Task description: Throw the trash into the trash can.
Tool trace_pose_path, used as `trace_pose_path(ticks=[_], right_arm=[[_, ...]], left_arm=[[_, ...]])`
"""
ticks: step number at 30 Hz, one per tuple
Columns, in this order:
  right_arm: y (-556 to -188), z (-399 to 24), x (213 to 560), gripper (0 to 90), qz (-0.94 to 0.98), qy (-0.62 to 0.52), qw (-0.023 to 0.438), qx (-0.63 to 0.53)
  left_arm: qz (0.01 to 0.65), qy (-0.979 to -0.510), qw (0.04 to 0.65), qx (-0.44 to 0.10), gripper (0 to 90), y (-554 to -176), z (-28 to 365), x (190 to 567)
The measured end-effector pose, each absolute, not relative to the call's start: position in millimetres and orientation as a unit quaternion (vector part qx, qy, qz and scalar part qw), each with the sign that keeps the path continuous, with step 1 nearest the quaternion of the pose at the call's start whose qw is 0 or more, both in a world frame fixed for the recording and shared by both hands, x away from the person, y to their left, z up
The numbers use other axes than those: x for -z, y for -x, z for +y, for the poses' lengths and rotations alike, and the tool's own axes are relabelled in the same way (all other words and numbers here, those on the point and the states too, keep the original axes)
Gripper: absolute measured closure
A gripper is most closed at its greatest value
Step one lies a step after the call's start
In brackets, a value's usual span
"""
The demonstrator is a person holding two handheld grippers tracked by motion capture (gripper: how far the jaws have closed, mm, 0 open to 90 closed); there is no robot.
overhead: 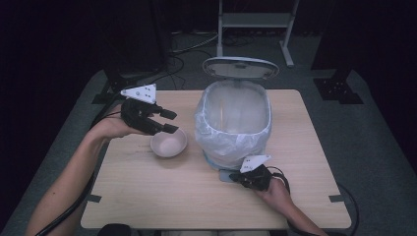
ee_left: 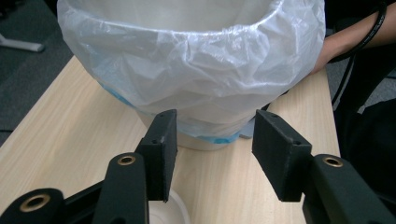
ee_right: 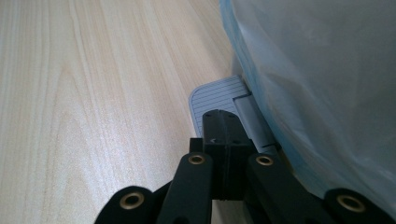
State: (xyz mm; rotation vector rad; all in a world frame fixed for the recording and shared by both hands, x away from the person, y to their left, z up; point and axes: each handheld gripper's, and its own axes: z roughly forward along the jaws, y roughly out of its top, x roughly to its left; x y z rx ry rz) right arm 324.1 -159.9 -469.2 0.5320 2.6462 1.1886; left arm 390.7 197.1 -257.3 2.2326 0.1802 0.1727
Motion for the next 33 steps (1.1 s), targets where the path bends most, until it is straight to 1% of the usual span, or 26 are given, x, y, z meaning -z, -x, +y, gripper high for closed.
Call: trace_pose_path(ticks=[10, 18, 33], right_arm=[[-323.8, -159.7, 469.1, 89.9, 0.893, -0.180, 0.095, -0.401], [-324.0, -159.8, 469.1, 89.9, 0.893, -0.182, 0.094, -0.401], [-324.4, -159.9, 469.4, 89.9, 0.893, -0.181, 0.091, -0.402]], left_arm=[[0.093, -0.896, 0.429, -0.066, 46.2, -398.4, 210.3, 282.5], [0.096, -0.896, 0.428, -0.063, 43.1, -401.3, 215.6, 299.1], [0.118, -0.892, 0.434, -0.050, 41.3, -407.6, 225.9, 327.3]])
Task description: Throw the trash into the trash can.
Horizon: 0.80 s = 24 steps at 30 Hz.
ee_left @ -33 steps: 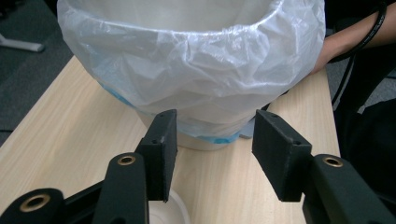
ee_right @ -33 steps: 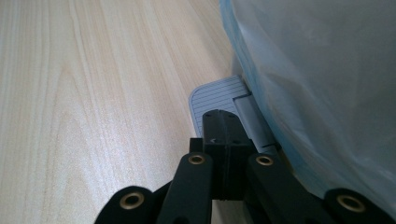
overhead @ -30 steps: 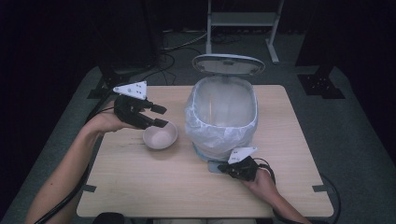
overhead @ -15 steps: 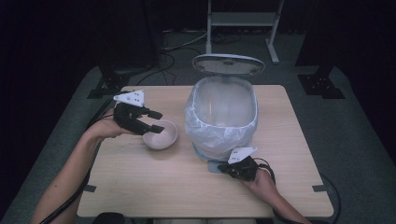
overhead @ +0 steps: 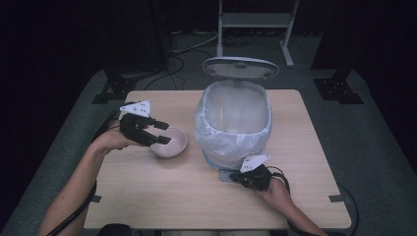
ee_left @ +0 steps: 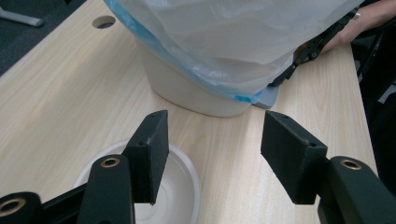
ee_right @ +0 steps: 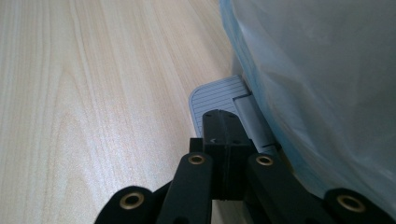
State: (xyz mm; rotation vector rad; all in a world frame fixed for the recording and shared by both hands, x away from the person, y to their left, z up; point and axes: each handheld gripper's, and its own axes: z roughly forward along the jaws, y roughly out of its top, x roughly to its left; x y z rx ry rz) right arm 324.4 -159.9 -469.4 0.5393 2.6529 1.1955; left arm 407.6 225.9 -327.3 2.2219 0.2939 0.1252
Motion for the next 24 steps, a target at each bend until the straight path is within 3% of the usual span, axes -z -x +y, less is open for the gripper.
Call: trace_pose_path(ticks=[24], right_arm=[[-325.7, -160.3, 469.4, 89.9, 0.895, -0.175, 0.096, -0.398]], left_arm=[[0.142, -0.893, 0.426, -0.038, 37.4, -415.0, 232.9, 364.7]])
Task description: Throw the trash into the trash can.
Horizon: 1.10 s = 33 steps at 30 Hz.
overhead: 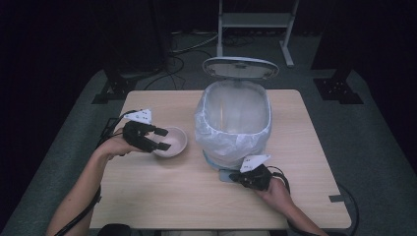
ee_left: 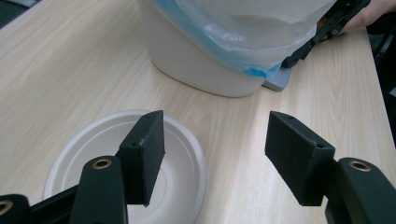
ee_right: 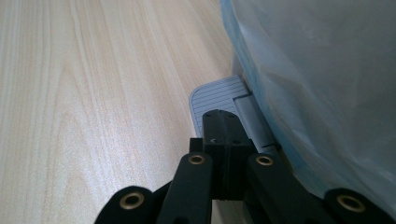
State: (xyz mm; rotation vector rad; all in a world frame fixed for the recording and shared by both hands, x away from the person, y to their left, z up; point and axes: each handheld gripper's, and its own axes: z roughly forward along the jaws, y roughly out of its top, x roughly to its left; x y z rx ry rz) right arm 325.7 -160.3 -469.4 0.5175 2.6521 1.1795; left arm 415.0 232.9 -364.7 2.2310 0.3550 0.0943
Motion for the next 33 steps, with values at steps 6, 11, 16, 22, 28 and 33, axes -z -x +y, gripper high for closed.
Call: trace_pose_path(ticks=[6, 11, 16, 22, 28, 33], right_arm=[[-325.4, -159.9, 469.4, 89.9, 0.894, -0.178, 0.094, -0.400], [-325.0, -159.7, 469.3, 89.9, 0.893, -0.180, 0.091, -0.401], [-325.2, -159.7, 469.3, 89.9, 0.893, -0.180, 0.090, -0.402], [-325.7, -159.9, 469.3, 89.9, 0.894, -0.177, 0.093, -0.400], [-325.8, -159.9, 469.3, 89.9, 0.894, -0.178, 0.092, -0.400], [-325.8, -160.0, 469.3, 89.9, 0.894, -0.178, 0.092, -0.400]], left_arm=[[0.148, -0.895, 0.419, -0.039, 36.0, -416.2, 235.1, 374.0], [0.152, -0.900, 0.407, -0.038, 34.9, -417.8, 235.3, 385.1], [0.156, -0.899, 0.408, -0.033, 34.4, -418.5, 235.6, 392.8], [0.162, -0.902, 0.400, -0.025, 33.3, -418.2, 235.8, 404.5], [0.165, -0.904, 0.394, -0.027, 32.3, -417.8, 236.2, 409.8], [0.166, -0.907, 0.386, -0.029, 32.4, -418.4, 236.2, 416.2]])
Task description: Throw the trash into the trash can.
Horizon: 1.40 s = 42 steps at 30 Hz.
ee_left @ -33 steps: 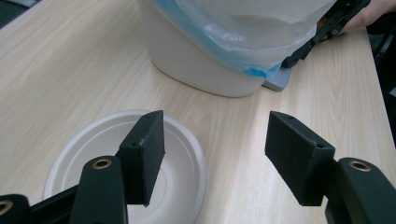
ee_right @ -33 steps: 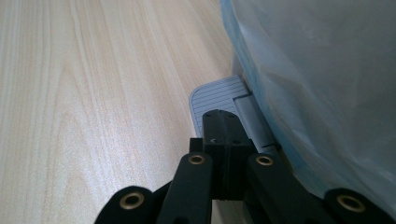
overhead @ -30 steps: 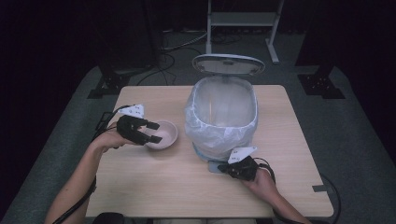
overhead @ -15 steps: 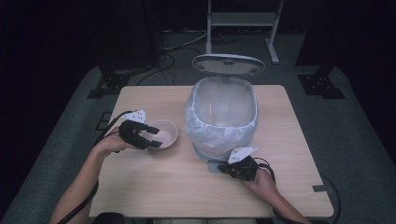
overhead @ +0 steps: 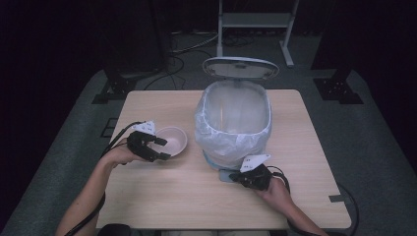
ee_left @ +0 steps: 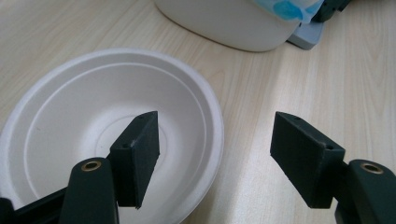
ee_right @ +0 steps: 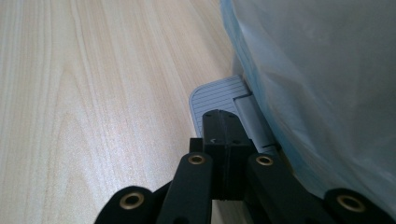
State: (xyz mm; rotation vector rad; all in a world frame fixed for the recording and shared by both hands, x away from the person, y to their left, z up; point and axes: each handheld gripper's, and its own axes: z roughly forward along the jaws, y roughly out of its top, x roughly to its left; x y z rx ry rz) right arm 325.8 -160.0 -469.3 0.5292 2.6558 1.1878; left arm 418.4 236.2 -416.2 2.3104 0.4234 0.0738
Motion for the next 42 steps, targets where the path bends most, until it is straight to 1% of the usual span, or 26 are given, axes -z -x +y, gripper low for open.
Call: trace_pose_path(ticks=[11, 19, 24, 29, 30, 31, 34, 35, 37, 38, 39, 42], right_arm=[[-325.8, -160.0, 469.3, 89.9, 0.894, -0.179, 0.091, -0.400], [-326.5, -160.5, 469.4, 89.9, 0.894, -0.179, 0.090, -0.400], [-326.9, -160.7, 469.4, 89.9, 0.895, -0.178, 0.089, -0.400], [-327.2, -160.8, 469.5, 89.9, 0.894, -0.177, 0.088, -0.401], [-327.1, -160.8, 469.5, 89.9, 0.894, -0.178, 0.088, -0.401], [-327.1, -160.8, 469.5, 89.9, 0.894, -0.178, 0.088, -0.401], [-327.2, -160.9, 469.6, 89.9, 0.894, -0.177, 0.088, -0.402], [-327.2, -160.8, 469.5, 89.9, 0.894, -0.178, 0.088, -0.401], [-327.2, -160.8, 469.6, 89.9, 0.894, -0.177, 0.088, -0.402], [-327.3, -160.9, 469.7, 89.9, 0.894, -0.177, 0.088, -0.402], [-327.3, -160.9, 469.7, 89.9, 0.894, -0.177, 0.087, -0.402], [-327.3, -160.9, 469.6, 89.9, 0.894, -0.177, 0.088, -0.402]], left_arm=[[0.169, -0.914, 0.367, -0.035, 31.9, -419.7, 233.7, 433.3], [0.161, -0.920, 0.354, -0.039, 34.6, -420.6, 229.8, 439.7], [0.153, -0.925, 0.347, -0.039, 42.5, -420.7, 227.5, 441.9], [0.143, -0.932, 0.331, -0.044, 46.2, -419.8, 224.1, 444.3], [0.142, -0.932, 0.330, -0.043, 49.4, -419.7, 223.7, 444.6], [0.140, -0.934, 0.327, -0.044, 49.4, -419.7, 223.4, 444.7], [0.134, -0.937, 0.317, -0.049, 55.4, -419.3, 222.0, 444.9], [0.132, -0.939, 0.315, -0.052, 60.6, -418.8, 221.5, 444.6], [0.130, -0.939, 0.315, -0.054, 62.1, -418.6, 221.8, 443.8], [0.129, -0.938, 0.316, -0.054, 65.8, -418.4, 222.0, 443.3], [0.129, -0.938, 0.318, -0.055, 67.6, -417.9, 222.2, 442.5], [0.127, -0.936, 0.324, -0.058, 70.6, -416.8, 223.1, 438.5]])
